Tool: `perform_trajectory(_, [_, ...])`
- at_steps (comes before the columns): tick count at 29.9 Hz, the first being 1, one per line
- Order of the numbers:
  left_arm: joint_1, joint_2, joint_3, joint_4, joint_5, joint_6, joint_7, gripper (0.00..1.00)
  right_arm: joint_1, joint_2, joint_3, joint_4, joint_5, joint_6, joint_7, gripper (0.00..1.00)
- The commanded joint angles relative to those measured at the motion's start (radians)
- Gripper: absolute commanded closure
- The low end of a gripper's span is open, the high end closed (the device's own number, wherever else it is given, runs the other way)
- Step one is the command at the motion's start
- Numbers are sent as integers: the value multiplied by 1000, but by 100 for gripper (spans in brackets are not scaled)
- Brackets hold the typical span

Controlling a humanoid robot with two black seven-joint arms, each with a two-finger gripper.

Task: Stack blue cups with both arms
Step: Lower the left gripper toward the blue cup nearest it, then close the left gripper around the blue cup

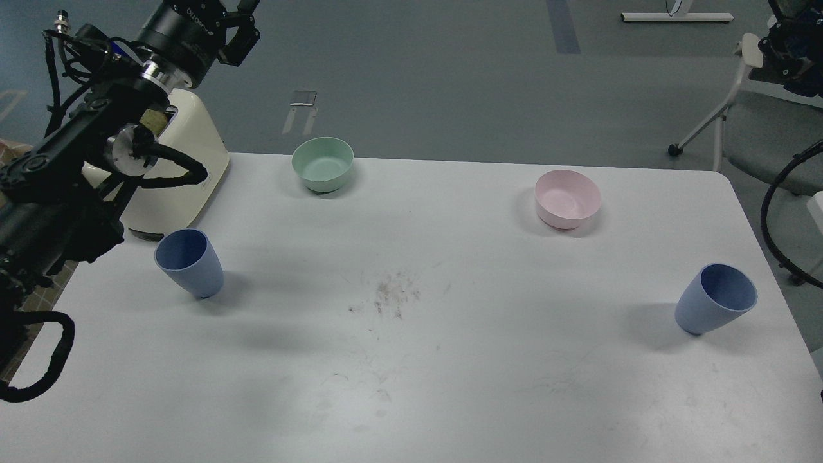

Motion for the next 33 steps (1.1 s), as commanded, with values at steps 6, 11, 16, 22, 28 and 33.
perform_trajectory(6, [178, 289, 0, -323, 555, 29, -48, 4, -42, -1, 50, 11, 3, 0, 3, 0])
perform_trajectory(11, [279, 467, 1, -445, 883, 34, -50, 7, -49, -1, 76, 13, 3, 0, 3, 0])
perform_trajectory(16, [367, 557, 1, -476, 1148, 76, -51, 7, -52, 0, 78, 13, 3, 0, 3, 0])
perform_trajectory(22, [480, 596, 3, -460, 1298, 143, -51, 14, -52, 0, 78, 11, 3, 0, 3, 0])
perform_trajectory(28, [548, 578, 5, -396, 1307, 167, -51, 22, -52, 0, 80, 13, 3, 0, 3, 0])
perform_trajectory(33, [568, 552, 6, -350, 1309, 173, -51, 25, -50, -1, 81, 13, 3, 0, 3, 0])
